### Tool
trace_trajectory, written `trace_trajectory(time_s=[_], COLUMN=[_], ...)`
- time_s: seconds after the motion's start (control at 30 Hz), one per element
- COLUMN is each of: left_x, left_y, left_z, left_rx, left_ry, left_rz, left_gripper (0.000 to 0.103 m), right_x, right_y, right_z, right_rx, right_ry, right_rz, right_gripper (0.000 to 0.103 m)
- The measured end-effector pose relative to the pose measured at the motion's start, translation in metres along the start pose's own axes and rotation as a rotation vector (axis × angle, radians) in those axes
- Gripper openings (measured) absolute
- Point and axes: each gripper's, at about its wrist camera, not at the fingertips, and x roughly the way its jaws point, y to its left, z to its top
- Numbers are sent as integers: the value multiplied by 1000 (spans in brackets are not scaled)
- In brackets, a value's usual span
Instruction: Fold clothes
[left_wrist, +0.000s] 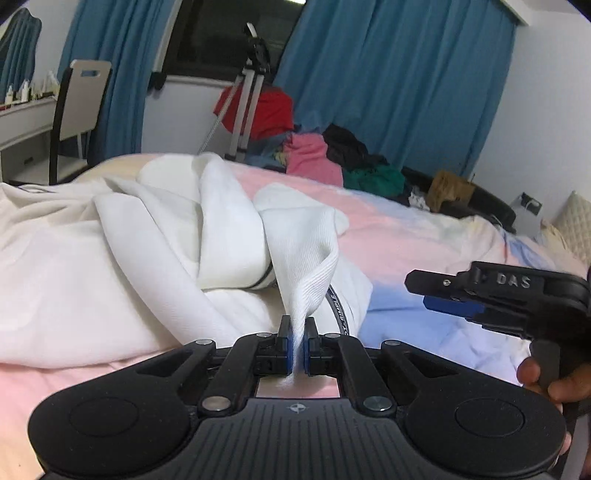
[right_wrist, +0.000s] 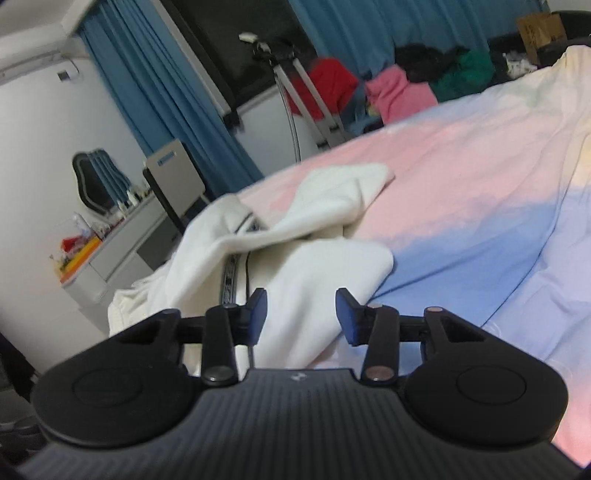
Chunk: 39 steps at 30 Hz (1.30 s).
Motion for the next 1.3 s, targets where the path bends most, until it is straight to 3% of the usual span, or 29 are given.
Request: trace_trajectory(time_s=[0.13, 0.27, 0.43, 0.6, 0.63, 0.67, 0.7, 0.73, 0.83, 0.93, 1.03, 1.13, 1.2, 1.3], left_x=[-2, 3, 27, 54, 59, 62, 64, 66, 69, 68, 66, 64, 62, 61], left_y=[11, 23, 41, 56, 58, 60, 61, 62, 66, 66, 63, 56, 48, 36], left_z=[-8, -11, -5, -3, -3, -4, -6, -7, -9, -10, -11, -14, -17, -22], left_rx=[-41, -71, -106, -136, -128, -121, -116, -111, -99, -91, -65, -43, 2, 56], left_ry=[-10, -17, -26, 3, 1, -1, -2, -3, -12, -27, -42, -43, -53, -54], left_rz=[-21, -51, -63, -112, -120, -132, -145, -158, -180, -205, -231, -291, -304, -299], left_gripper=[6, 6, 6, 6, 6, 6, 6, 6, 6, 6, 8, 16, 19, 26], right_x=[31, 89, 181, 242, 250, 255, 257, 254, 234, 191, 141, 81, 40, 2], right_y=[0, -7, -31, -64, -70, -70, -67, -62, -53, -71, -99, -138, -168, -215], right_z=[26, 56, 83, 92, 92, 94, 98, 103, 116, 125, 127, 115, 90, 55], right_rx=[75, 166, 242, 426, 464, 459, 427, 388, 302, 347, 353, 387, 461, 605], right_ry=[43, 80, 116, 116, 103, 89, 75, 48, -62, -191, -246, -321, -370, -326], right_rz=[-12, 4, -111, -125, -117, -124, -145, -149, -142, -144, -214, -275, -299, -355], right_gripper=[49, 60, 60, 60, 56, 34, 18, 12, 10, 9, 9, 9, 9, 9])
